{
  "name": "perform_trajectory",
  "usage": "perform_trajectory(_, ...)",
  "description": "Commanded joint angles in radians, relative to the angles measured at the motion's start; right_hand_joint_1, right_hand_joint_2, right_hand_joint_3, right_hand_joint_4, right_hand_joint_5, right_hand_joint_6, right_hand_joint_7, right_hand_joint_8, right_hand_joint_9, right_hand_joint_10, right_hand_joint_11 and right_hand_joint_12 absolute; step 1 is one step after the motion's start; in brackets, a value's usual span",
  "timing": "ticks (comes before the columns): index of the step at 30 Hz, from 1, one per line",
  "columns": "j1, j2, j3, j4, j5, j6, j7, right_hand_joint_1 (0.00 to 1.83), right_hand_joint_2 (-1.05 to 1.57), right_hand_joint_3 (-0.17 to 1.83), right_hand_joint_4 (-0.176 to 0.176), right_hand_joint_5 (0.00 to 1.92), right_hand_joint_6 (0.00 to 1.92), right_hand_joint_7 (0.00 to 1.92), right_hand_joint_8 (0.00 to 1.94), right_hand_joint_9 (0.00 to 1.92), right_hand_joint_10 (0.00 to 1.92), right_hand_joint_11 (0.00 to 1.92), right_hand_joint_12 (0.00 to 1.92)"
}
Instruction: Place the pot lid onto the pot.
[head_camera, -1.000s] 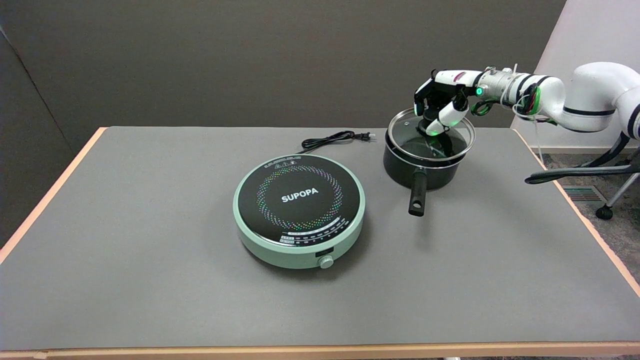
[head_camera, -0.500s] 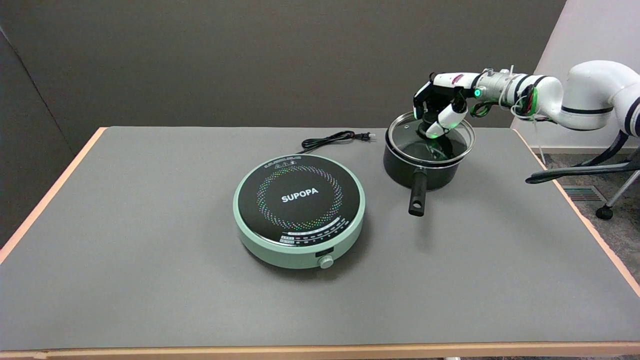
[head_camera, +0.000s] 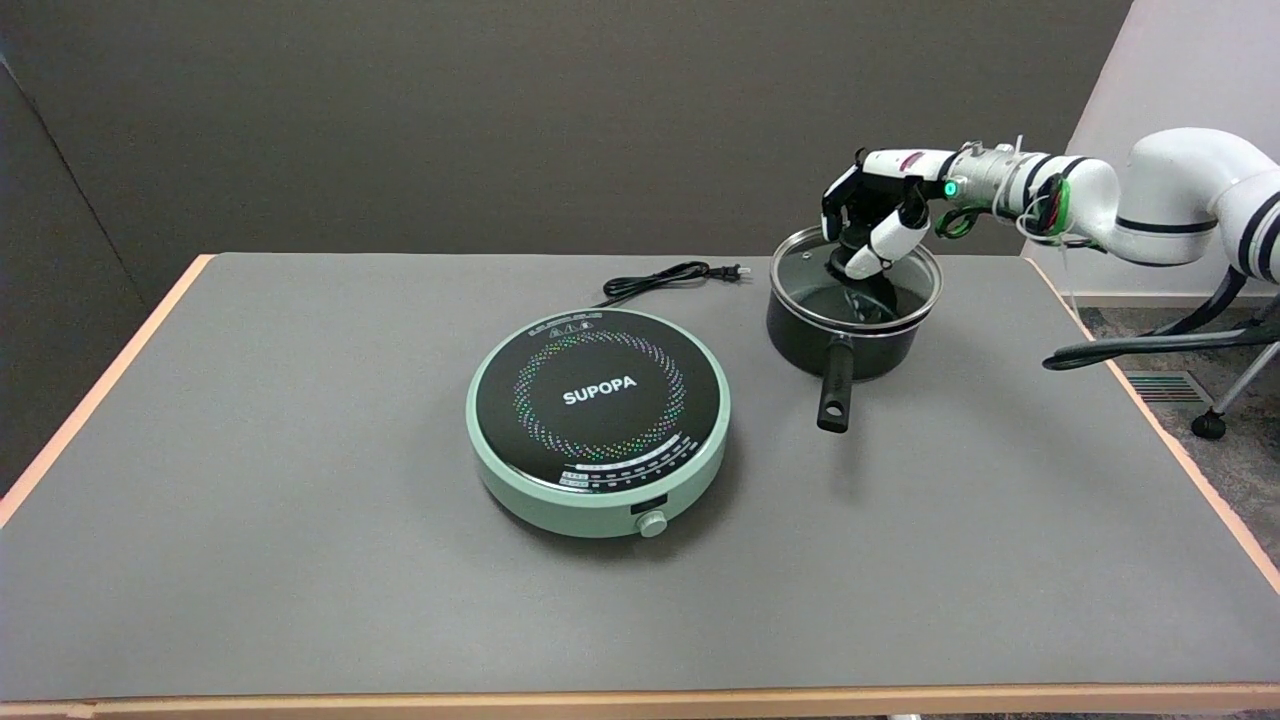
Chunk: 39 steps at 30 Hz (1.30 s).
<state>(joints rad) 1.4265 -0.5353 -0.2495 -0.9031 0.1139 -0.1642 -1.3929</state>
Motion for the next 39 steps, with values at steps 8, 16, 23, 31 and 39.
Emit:
perform_trajectory(8, -0.11, -0.031, 0.11, 0.07, 0.0, -0.038, 0.008, 1.37, 0.9, 0.43, 0.176, 0.74, 1.11, 0.97, 1.12, 0.9, 1.27, 0.74, 1.67)
perform_trajectory(16, -0.11, -0.03, 0.11, 0.077, -0.005, -0.038, 0.008, 1.37, 0.9, 0.42, 0.176, 0.74, 1.11, 0.97, 1.12, 0.9, 1.27, 0.74, 1.66)
perform_trajectory(23, -0.107, -0.033, 0.119, 0.1, -0.006, -0.058, 0.004, 1.37, 0.9, 0.42, 0.176, 0.75, 1.11, 0.97, 1.12, 0.9, 1.26, 0.74, 1.67)
perform_trajectory(31, -0.113, -0.045, 0.123, 0.123, -0.006, -0.064, 0.001, 1.37, 0.9, 0.42, 0.176, 0.75, 1.11, 0.97, 1.12, 0.9, 1.26, 0.74, 1.67)
perform_trajectory(39, -0.127, -0.071, 0.124, 0.16, -0.006, -0.086, 0.002, 1.37, 0.9, 0.42, 0.176, 0.74, 1.11, 0.97, 1.12, 0.9, 1.27, 0.74, 1.66)
